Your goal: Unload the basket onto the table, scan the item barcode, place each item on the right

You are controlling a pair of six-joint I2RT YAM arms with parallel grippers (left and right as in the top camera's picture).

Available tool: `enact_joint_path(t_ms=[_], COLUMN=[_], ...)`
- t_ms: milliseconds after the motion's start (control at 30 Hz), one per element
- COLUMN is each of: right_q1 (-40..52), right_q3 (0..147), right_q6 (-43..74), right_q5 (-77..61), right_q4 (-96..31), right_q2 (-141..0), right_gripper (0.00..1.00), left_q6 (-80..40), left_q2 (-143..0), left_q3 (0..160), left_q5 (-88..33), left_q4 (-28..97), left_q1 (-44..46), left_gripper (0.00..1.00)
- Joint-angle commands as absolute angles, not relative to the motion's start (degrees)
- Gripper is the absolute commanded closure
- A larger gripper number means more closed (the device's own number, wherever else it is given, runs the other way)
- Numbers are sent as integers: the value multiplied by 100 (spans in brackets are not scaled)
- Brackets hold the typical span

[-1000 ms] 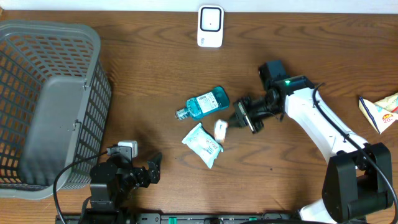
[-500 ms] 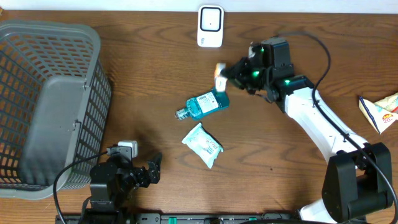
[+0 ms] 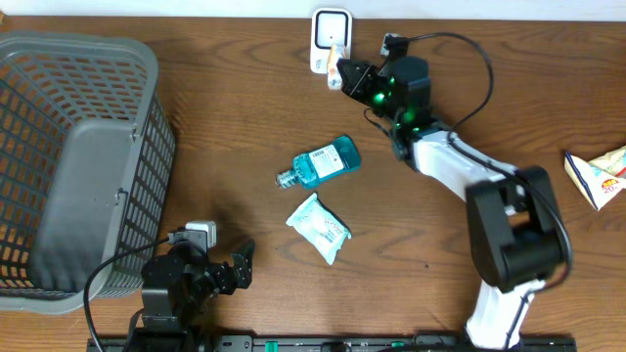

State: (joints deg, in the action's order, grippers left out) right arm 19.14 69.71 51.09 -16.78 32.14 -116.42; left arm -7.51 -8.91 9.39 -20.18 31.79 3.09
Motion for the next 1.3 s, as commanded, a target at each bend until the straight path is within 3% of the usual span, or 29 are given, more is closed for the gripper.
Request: enact_joint_path(t_ms=[0,333,533,933,1100,1267], right_q1=[1940,1949,1951,1949,1865,1702], right_q3=[7435,9880,10624,10634,10634,10634], right_q6=[4847,4582,4580,4394,3837,3267], right_q5=[-1044,-803,-801,-978,-764,395], right_q4=[3343,2628,2351,2093,1066,-545], right_q2=[-12005,-13541,-14077,-13904,-13264,-12381], right_gripper=[99,99,99,99,99,99], left_q6=[-779,-781,-781,-779,-781,-779], left_q2=[-880,-880,-880,-880,-880,-880], left_q3=[884,884,884,884,884,884], left_q5=[-1988,-1988,-1986,-1988,-1988,-1988], left_q4=[3256,3256,3256,3256,3256,3256], left_q1=[292,292,292,292,292,292], left_gripper=[2,2,2,2,2,2])
